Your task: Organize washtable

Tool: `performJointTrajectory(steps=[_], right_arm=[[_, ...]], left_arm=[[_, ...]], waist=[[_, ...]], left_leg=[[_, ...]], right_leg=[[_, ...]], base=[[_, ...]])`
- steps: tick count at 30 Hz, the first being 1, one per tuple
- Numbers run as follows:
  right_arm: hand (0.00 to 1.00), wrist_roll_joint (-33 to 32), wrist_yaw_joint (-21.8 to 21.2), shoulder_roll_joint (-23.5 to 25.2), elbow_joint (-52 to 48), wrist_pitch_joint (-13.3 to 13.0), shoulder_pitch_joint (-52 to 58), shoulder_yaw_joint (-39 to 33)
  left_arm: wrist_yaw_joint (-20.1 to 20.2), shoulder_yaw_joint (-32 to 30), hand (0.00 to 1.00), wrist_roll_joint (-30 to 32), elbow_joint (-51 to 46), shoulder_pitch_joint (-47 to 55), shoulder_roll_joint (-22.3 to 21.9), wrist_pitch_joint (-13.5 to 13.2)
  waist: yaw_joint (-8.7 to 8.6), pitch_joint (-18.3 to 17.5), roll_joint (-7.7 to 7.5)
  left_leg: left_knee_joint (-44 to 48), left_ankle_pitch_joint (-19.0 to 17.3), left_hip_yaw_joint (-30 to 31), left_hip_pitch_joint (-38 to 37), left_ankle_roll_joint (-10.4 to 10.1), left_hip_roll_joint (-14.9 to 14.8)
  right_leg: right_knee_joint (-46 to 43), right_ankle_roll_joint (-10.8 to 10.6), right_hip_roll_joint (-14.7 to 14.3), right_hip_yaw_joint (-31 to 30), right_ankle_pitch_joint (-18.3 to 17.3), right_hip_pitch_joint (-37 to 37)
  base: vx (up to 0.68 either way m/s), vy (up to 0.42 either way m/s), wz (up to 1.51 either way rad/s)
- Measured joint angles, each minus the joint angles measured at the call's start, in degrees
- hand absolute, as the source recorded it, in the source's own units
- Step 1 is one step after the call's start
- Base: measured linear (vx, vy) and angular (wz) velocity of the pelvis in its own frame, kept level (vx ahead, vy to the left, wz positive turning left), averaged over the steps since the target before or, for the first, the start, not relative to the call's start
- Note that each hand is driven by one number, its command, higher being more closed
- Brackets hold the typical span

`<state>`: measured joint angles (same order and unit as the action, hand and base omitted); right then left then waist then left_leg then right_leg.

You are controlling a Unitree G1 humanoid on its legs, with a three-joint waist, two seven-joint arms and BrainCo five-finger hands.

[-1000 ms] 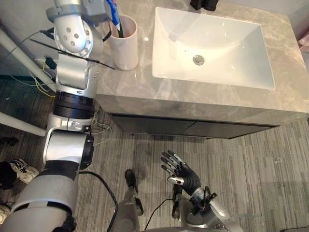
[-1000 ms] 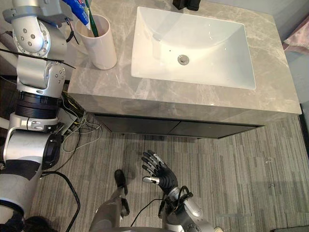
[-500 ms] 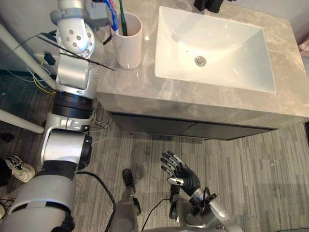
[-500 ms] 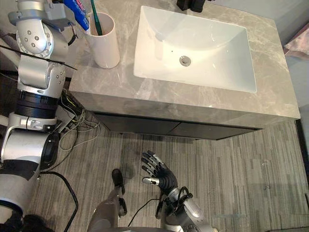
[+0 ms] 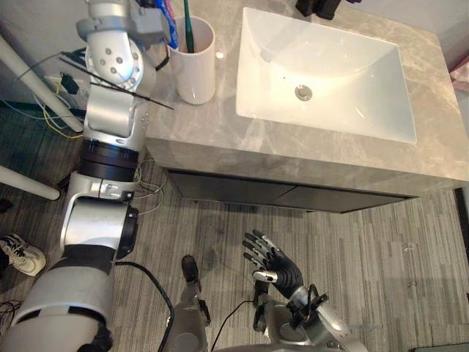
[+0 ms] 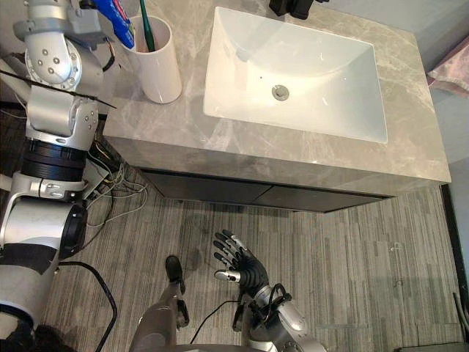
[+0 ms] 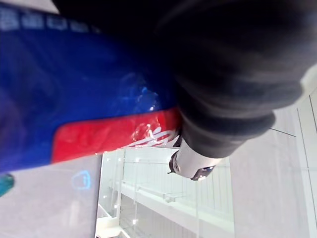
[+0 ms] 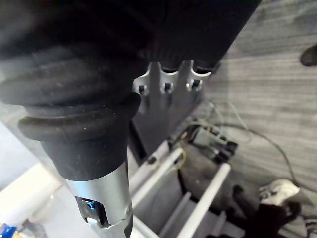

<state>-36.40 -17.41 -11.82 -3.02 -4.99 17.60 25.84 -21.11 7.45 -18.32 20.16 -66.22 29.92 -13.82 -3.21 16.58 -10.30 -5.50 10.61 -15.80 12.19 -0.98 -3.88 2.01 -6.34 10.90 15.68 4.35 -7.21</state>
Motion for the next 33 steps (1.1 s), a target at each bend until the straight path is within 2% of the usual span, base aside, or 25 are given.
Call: performJointTrajectory(steps=[8,23,24,33], right_arm=[[0.0,0.0,0.0,0.0,0.0,-0.2,0.4,0.0],[0.0,-0.1,0.2,0.0,0.0,-0.4,0.2,0.1],[0.0,-0.1,0.2,0.0,0.0,-0.4,0.1,0.1],[0.0,-0.1,0.2,0.0,0.0,-0.9,-0.3,0.0]], left_arm=[[-0.1,2.0,1.0,0.0,0.1,0.0,-0.1,0.2],[2.4,6.5,1.0,3.4,0.2,-0.2,-0.8,1.5],[2.4,7.0,0.0,3.7,0.2,-0.2,-0.8,1.6],[4.0,8.2,0.0,5.5,0.9,-0.3,-0.8,2.3]], waist=[[-0.9,0.2,-0.38],[-0.89,0.2,-0.33],[-0.86,0.2,-0.31],[-1.03,0.7,0.37]], left_leg=[[0.0,0.0,-0.2,-0.1,0.0,0.0],[0.0,-0.1,-0.8,-0.2,-0.1,0.0],[0.0,-0.1,-0.9,-0.2,-0.1,0.0],[0.0,-0.2,-1.7,-0.2,-0.2,-0.1]], right_leg=[[0.0,0.0,0.0,-0.1,0.0,0.0],[0.0,0.1,0.1,-0.6,0.0,-0.3],[0.0,0.1,0.1,-0.6,0.0,-0.3],[0.0,0.1,0.1,-1.6,0.0,-0.9]], base=[[0.0,0.0,0.0],[0.0,0.0,0.0],[0.0,0.0,0.0],[0.0,0.003,-0.05]])
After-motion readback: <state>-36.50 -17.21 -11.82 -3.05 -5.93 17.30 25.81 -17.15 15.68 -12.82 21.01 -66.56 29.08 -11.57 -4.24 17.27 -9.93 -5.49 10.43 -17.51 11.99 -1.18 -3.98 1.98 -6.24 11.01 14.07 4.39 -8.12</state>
